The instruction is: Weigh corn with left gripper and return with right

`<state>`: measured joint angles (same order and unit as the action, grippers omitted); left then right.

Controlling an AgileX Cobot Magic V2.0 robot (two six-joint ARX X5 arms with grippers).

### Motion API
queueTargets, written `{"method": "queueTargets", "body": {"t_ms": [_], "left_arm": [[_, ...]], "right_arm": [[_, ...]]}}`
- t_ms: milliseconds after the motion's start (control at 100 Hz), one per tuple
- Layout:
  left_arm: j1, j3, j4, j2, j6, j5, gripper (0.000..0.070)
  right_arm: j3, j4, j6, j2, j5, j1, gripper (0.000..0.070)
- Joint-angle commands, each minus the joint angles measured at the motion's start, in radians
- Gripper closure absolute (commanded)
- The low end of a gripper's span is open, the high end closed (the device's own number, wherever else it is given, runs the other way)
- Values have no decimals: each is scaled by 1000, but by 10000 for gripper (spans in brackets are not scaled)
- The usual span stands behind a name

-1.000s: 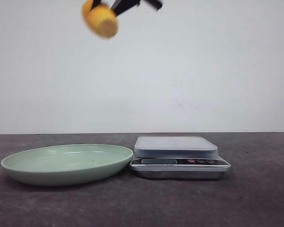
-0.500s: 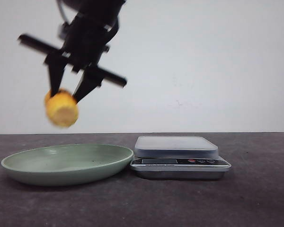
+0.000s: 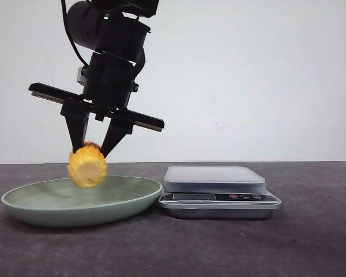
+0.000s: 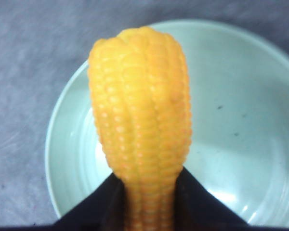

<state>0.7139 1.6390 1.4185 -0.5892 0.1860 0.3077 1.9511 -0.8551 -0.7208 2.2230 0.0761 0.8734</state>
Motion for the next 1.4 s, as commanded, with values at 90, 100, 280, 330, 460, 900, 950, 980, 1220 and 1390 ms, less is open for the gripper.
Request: {"method": "queueTargets", "body": {"t_ms": [90,100,280,330,460,900,950,980,1220,1390], "left_arm": [[7,15,26,-8,-3,-2,432],[7,15,26,-9,-3,-2,432],[7,15,26,-9,-3,-2,432],[7,15,26,-9,-3,-2,432],[7,15,26,-8,-2,-2,432],[7,15,28,-8,34,-2,431],[6,15,28,-8,41,-2,432],[6,15,28,-9,41,-2,432],[6,15,28,-8,22,24,432],[6,15,29,-9,13,127,430]], "right_arm": [[11,-22,-7,27,2,6,524],[11,-22,-5,27,2,6,493],[11,-16,27,27,-1,16,218],[12,-4,55,27,-3,21,218],[40,0,138,11,-35,19,218],[163,-91,527,-340,-526,120,683],[163,-37,571,-399,-552,158,683],[163,-2,609,-434,-549,180,683],[163,109,936,-642,-552,356,684],[163,40,950,-726,-552,367,690]]}}
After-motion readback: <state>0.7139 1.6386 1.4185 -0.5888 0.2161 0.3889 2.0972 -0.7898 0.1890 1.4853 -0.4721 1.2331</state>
